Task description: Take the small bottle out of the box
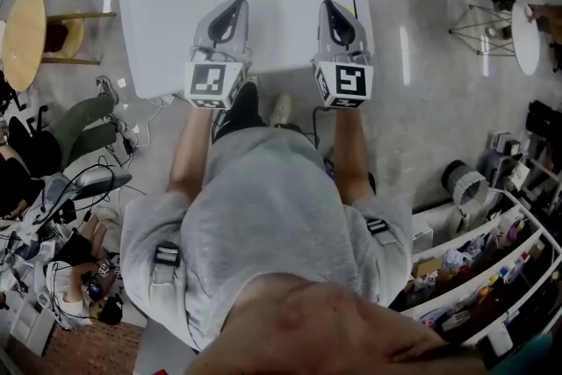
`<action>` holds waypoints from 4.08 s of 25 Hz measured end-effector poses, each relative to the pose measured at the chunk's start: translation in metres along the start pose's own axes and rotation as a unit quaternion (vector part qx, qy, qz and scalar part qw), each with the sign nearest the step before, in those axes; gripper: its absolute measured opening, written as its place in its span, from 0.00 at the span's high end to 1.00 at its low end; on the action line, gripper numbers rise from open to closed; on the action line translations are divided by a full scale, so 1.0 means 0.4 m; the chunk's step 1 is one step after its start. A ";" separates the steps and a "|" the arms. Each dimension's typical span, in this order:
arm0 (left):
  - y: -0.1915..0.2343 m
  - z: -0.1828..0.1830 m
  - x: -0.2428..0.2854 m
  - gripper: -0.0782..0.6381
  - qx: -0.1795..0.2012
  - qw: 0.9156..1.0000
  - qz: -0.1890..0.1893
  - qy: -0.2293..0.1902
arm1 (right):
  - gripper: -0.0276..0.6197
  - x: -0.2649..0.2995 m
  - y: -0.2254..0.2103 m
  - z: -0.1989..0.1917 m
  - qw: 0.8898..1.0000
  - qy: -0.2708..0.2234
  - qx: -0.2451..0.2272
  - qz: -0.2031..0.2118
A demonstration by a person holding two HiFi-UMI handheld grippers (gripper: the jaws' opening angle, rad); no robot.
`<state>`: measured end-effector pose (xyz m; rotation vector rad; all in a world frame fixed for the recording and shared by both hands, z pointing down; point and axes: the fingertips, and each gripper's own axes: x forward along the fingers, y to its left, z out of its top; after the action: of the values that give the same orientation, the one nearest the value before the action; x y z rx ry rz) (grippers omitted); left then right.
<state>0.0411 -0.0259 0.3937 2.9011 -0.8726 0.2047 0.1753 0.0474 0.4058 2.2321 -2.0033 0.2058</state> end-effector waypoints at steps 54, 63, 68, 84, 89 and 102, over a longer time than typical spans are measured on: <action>0.227 -0.219 0.415 0.88 -0.043 0.996 -0.029 0.071 | 0.66 0.595 -0.192 -0.246 0.992 0.120 0.033 -0.031; 0.243 -0.238 0.416 0.88 -0.048 0.995 -0.025 0.081 | 0.66 0.629 -0.206 -0.294 0.986 0.153 0.038 -0.046; 0.252 -0.241 0.421 0.88 -0.048 0.995 -0.021 0.085 | 0.72 0.638 -0.214 -0.297 0.986 0.154 0.033 -0.054; 0.295 -0.251 0.401 0.88 -0.048 0.996 0.000 0.080 | 0.76 0.651 -0.200 -0.290 0.989 0.132 0.032 -0.054; 0.292 -0.222 0.372 0.88 -0.048 0.996 0.010 0.070 | 0.76 0.628 -0.184 -0.238 0.991 0.119 0.022 -0.048; 0.291 -0.152 0.260 0.88 -0.044 0.997 0.046 0.045 | 0.76 0.542 -0.114 -0.115 0.996 0.087 -0.006 -0.020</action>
<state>0.0565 -0.1700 0.4773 2.7497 -0.9751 0.2941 0.2434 -0.1503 0.4921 2.1628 -1.8629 0.3684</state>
